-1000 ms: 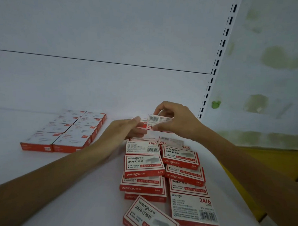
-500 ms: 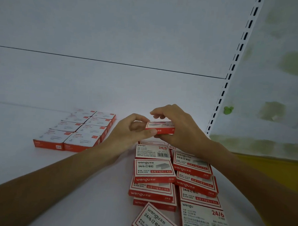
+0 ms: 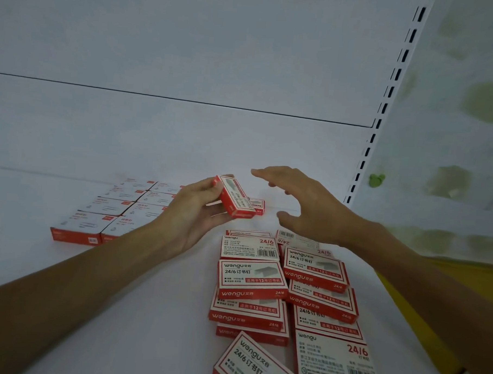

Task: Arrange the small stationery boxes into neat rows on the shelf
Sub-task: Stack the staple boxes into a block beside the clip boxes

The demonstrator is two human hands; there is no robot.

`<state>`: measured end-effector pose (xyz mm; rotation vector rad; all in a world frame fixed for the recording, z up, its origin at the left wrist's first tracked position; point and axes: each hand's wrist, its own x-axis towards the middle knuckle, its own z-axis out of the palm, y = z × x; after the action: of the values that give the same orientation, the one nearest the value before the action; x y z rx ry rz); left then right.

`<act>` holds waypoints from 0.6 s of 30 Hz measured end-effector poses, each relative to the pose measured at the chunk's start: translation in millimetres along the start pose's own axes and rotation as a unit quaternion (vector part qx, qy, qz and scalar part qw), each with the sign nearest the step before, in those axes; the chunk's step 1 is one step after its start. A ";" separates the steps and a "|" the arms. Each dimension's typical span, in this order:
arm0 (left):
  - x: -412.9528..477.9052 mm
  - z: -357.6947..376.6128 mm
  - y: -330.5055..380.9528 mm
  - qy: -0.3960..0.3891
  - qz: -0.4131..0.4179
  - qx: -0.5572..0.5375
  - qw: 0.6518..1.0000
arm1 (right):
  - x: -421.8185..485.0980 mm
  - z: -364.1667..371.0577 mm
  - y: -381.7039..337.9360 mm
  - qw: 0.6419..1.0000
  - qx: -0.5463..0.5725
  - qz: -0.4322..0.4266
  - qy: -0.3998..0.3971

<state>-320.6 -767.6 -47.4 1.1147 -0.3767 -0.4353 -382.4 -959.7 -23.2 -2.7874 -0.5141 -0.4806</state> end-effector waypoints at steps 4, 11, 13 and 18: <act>-1.7 2.6 2.8 -0.013 -0.054 -0.034 0.998 | 4.1 -1.0 -6.9 0.998 0.008 -0.057 0.040; -3.4 3.7 0.0 -0.007 -0.042 0.117 0.992 | 12.2 1.6 -20.9 0.993 0.074 -0.085 0.021; -2.6 1.8 0.3 -0.011 -0.035 0.132 0.991 | 11.9 1.0 -21.7 0.994 0.079 -0.077 0.024; 0.5 1.5 -1.4 -0.008 0.008 0.197 0.980 | 9.7 0.3 -20.8 0.991 0.084 -0.096 0.041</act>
<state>-321.1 -769.6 -48.1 1.4930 -0.5002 -0.3642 -381.8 -937.9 -15.8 -2.5596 -0.7723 -0.5615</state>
